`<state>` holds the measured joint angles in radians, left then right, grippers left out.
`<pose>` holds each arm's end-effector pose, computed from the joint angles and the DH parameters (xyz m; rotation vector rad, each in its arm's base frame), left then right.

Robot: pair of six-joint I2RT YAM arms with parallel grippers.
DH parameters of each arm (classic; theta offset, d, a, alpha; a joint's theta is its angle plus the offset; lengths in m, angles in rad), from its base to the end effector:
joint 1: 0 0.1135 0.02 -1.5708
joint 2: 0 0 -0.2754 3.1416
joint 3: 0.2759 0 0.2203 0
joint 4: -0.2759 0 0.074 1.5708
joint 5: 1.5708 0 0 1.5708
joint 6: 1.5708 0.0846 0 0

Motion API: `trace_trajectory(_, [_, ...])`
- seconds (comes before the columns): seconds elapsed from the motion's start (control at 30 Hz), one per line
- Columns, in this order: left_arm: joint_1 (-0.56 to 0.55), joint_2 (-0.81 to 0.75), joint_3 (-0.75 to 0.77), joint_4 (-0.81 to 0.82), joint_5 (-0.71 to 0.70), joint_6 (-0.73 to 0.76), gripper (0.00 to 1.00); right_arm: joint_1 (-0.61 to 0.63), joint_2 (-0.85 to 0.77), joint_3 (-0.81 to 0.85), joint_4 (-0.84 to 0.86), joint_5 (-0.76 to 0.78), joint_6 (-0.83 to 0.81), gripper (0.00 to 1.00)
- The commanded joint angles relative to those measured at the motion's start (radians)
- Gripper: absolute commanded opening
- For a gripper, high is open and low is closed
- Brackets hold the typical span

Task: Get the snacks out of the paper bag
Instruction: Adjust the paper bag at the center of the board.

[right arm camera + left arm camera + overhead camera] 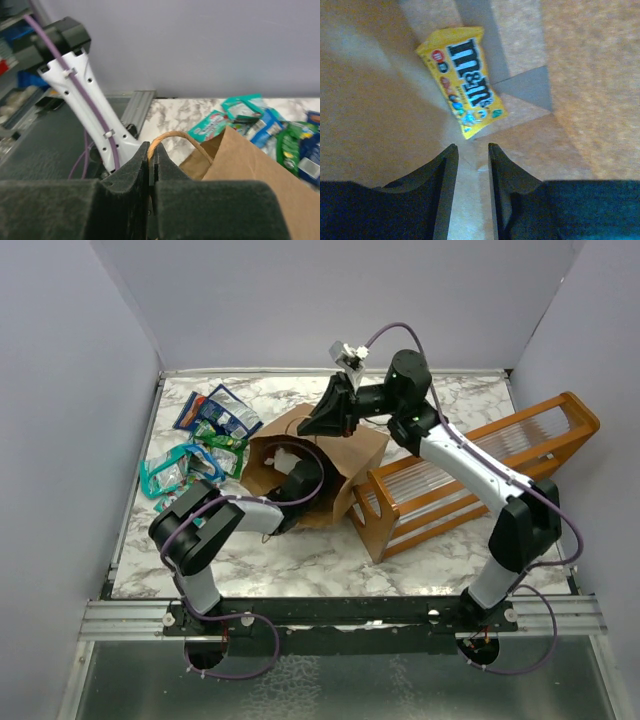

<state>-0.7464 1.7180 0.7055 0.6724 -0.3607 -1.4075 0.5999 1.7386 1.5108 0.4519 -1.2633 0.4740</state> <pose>0.2904 -0.2279 0.1868 -0.9081 1.8388 -1.0903 0.2707 0.2829 0.4178 -1.2730 1.2236 1.6525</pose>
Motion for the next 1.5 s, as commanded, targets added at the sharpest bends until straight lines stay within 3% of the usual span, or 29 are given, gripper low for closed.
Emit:
trace_trajectory(0.0, [-0.004,0.063,0.021,0.016,-0.028,-0.063,0.34,-0.006,-0.117,0.017,-0.531,0.323,-0.383,0.02])
trace_trajectory(0.1, [-0.001,0.080,0.026,0.037,-0.043,-0.051,0.36,-0.006,-0.176,-0.028,-0.595,0.497,-0.409,0.02])
trace_trajectory(0.2, [0.017,0.094,0.030,0.062,-0.027,-0.030,0.37,-0.006,-0.207,-0.052,-0.637,0.550,-0.464,0.02])
trace_trajectory(0.47, [0.101,0.135,0.019,0.156,0.006,-0.042,0.37,0.003,0.000,0.143,-0.674,0.159,-0.634,0.02])
trace_trajectory(0.77, [0.245,0.184,0.046,0.256,0.071,-0.007,0.37,0.043,0.258,0.526,-0.925,0.053,-0.805,0.02])
trace_trajectory(0.9, [0.308,0.185,0.101,0.230,0.078,0.053,0.37,0.042,0.294,0.605,-1.011,0.046,-0.860,0.02])
trace_trajectory(1.17, [0.380,0.075,0.031,0.211,0.046,0.087,0.37,0.043,0.184,0.436,-1.008,0.058,-0.880,0.02])
trace_trajectory(1.33, [0.380,0.007,-0.059,0.231,0.022,0.085,0.37,0.043,0.021,0.196,-0.886,0.124,-0.856,0.02])
trace_trajectory(1.47, [0.374,-0.015,-0.081,0.234,0.054,0.119,0.37,0.042,-0.061,0.064,-0.695,0.295,-0.700,0.02])
